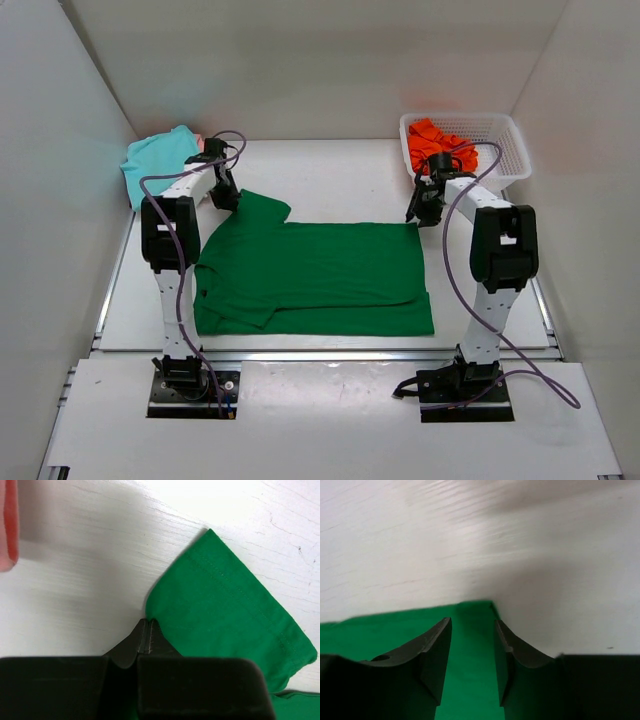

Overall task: Fold and stack the t-shirts
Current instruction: Grap the side of the flattened tshirt furthest away from the robot with both arms

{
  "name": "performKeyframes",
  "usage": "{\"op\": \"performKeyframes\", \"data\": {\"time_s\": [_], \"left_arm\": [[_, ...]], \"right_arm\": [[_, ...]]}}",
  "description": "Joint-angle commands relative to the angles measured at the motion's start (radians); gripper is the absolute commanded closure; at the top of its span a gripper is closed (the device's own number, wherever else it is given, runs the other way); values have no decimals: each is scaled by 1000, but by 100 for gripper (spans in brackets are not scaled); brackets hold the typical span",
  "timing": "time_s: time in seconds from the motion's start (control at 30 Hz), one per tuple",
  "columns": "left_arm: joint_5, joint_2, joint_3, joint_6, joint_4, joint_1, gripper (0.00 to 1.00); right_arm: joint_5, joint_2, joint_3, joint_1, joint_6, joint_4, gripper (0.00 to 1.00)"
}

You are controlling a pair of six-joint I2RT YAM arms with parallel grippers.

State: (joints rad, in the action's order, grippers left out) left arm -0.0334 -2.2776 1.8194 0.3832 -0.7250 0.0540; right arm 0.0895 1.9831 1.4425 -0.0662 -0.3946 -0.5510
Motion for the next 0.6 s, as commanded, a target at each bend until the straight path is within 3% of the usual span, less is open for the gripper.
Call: {"op": "performKeyframes", "data": {"time_s": [0.0, 0.07, 0.13, 0.17, 0.23, 0.27, 0.57], "left_arm": [[29, 33, -31, 17, 15, -11, 100], [33, 40, -32, 17, 12, -9, 100], [29, 38, -35, 19, 13, -9, 100], [49, 43, -43, 23, 9, -13, 100], [53, 43, -43, 25, 15, -16, 100], [46, 41, -42, 25, 15, -23, 100], [73, 87, -6, 45, 13, -35, 100]], "right_arm": [[-121, 49, 58, -21, -55, 7, 63], [-169, 69, 68, -33, -59, -13, 56], [-174, 85, 67, -49, -53, -9, 61], [-172, 95, 65, -40, -53, -13, 70], [-178, 112, 68, -44, -52, -21, 80], [-171, 118, 64, -46, -49, -26, 98], [-192, 63, 134, -58, 23, -36, 100]]}}
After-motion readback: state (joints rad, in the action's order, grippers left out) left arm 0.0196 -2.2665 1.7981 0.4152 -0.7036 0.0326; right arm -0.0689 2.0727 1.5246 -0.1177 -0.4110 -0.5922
